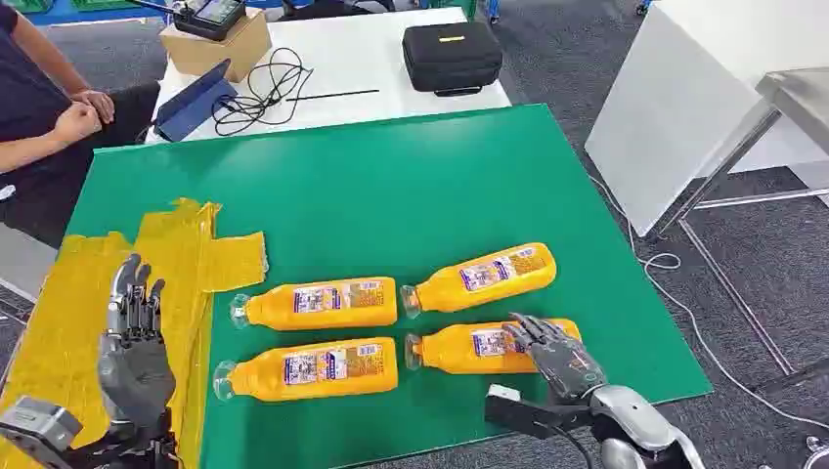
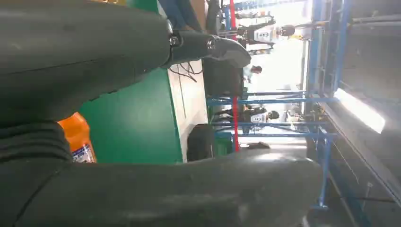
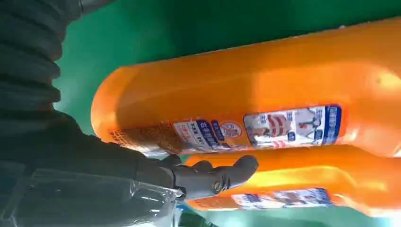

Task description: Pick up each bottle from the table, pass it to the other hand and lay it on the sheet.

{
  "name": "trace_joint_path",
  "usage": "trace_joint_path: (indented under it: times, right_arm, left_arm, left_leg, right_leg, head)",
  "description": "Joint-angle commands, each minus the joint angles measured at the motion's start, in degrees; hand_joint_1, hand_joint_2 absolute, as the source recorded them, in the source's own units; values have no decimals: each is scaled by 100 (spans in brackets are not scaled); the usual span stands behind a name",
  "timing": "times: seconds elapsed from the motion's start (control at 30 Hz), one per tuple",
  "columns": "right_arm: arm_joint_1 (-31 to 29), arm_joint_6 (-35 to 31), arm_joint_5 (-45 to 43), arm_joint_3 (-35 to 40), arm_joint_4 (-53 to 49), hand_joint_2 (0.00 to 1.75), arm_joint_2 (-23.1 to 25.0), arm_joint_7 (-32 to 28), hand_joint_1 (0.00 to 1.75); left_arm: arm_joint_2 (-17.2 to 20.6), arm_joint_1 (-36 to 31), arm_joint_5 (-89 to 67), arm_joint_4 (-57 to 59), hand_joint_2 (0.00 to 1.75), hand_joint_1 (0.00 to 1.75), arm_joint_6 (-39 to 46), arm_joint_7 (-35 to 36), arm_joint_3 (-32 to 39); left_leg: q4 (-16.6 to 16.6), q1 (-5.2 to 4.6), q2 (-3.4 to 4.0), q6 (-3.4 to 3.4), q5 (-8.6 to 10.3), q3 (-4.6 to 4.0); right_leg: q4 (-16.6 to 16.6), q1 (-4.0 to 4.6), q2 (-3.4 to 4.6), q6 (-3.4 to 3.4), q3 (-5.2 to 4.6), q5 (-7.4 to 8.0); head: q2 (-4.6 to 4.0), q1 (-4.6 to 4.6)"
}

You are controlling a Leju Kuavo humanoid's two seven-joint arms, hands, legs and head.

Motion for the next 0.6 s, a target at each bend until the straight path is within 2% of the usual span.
trace_joint_path:
  times: [0.03,0.43,0.6]
  right_arm:
    - [354,27,-64,-350,-232,175,-346,159,0]
    - [234,83,122,-364,126,175,-210,284,0]
    - [78,198,280,-307,694,175,-113,416,0]
  left_arm:
    - [63,-57,48,386,0,0,21,-11,271]
    - [69,-123,53,491,0,0,-7,-22,247]
    - [107,-227,69,616,0,0,-15,-34,197]
  left_leg:
    - [-5,-3,-2,-4,-2,13]
    - [-8,0,5,-4,-1,14]
    - [-11,2,7,-7,-3,27]
  right_leg:
    - [-3,-3,-8,-2,14,-6]
    - [-7,0,-1,-3,14,-1]
    - [-13,3,-1,-4,27,-2]
  head:
    - [0,0]
    - [0,0]
    - [0,0]
